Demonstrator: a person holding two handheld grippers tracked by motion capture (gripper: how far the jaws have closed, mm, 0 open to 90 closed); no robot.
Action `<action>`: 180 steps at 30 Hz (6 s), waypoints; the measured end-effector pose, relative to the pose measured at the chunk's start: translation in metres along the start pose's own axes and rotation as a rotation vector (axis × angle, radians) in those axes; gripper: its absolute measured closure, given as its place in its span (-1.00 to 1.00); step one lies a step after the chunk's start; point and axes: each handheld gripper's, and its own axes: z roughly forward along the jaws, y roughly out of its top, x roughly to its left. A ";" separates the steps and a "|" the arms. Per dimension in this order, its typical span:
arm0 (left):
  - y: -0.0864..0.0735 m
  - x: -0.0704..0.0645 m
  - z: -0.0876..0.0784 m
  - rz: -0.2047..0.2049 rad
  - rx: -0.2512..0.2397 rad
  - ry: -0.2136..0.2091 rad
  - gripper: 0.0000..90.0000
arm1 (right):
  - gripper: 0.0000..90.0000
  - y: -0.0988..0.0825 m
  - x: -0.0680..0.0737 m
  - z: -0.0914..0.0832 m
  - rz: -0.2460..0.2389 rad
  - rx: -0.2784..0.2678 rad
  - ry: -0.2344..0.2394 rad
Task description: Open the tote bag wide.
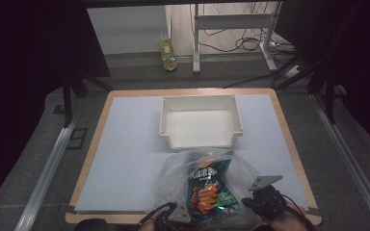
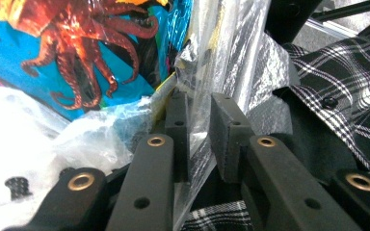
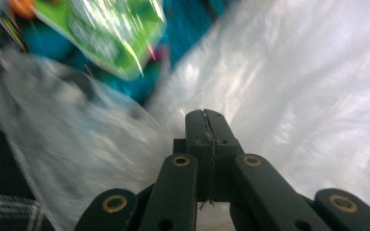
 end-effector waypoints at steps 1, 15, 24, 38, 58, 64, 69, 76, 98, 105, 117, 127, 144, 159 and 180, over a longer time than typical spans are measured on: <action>-0.001 0.001 -0.002 -0.001 0.001 -0.002 0.73 | 0.99 -0.005 -0.001 0.003 0.008 0.006 0.010; 0.027 0.000 -0.064 -0.018 -0.216 0.087 0.68 | 0.98 -0.006 0.015 -0.012 0.004 -0.094 0.108; 0.004 0.014 -0.030 -0.059 0.029 0.106 0.80 | 0.98 -0.019 0.018 0.009 -0.018 0.003 0.131; -0.022 0.021 -0.020 -0.085 0.150 0.121 0.87 | 0.99 -0.021 0.015 0.016 -0.021 0.085 0.040; -0.021 0.026 -0.038 -0.098 0.119 0.218 0.85 | 0.98 -0.019 0.010 0.008 -0.021 0.070 0.031; -0.017 0.043 -0.053 -0.108 0.106 0.293 0.85 | 0.98 -0.013 -0.008 0.004 0.010 0.027 0.000; -0.012 0.072 -0.064 -0.165 0.079 0.306 0.84 | 0.98 0.000 -0.027 0.003 0.034 -0.010 -0.032; -0.004 0.101 -0.063 -0.221 0.060 0.255 0.82 | 0.98 0.019 -0.056 0.013 0.080 -0.048 -0.031; 0.087 0.105 -0.029 -0.104 0.079 0.351 0.87 | 0.98 0.068 -0.049 -0.001 0.028 -0.119 -0.081; 0.095 0.133 -0.017 -0.127 0.065 0.460 0.90 | 0.99 0.075 -0.060 0.008 0.039 -0.128 -0.164; 0.107 0.154 0.000 -0.115 0.076 0.544 0.89 | 0.98 0.090 -0.103 0.037 0.144 -0.100 -0.127; 0.085 0.169 0.008 -0.146 0.135 0.564 0.93 | 0.99 0.085 -0.108 0.058 0.150 -0.052 -0.071; 0.030 0.144 -0.042 -0.207 0.288 0.595 0.99 | 0.99 0.079 -0.104 0.055 0.104 -0.052 -0.085; 0.101 0.123 -0.034 -0.076 0.084 0.376 0.87 | 0.98 0.081 -0.103 0.056 0.106 -0.052 -0.063; 0.077 0.104 0.012 -0.159 0.163 0.089 0.89 | 0.96 0.084 -0.098 0.054 0.090 -0.080 -0.023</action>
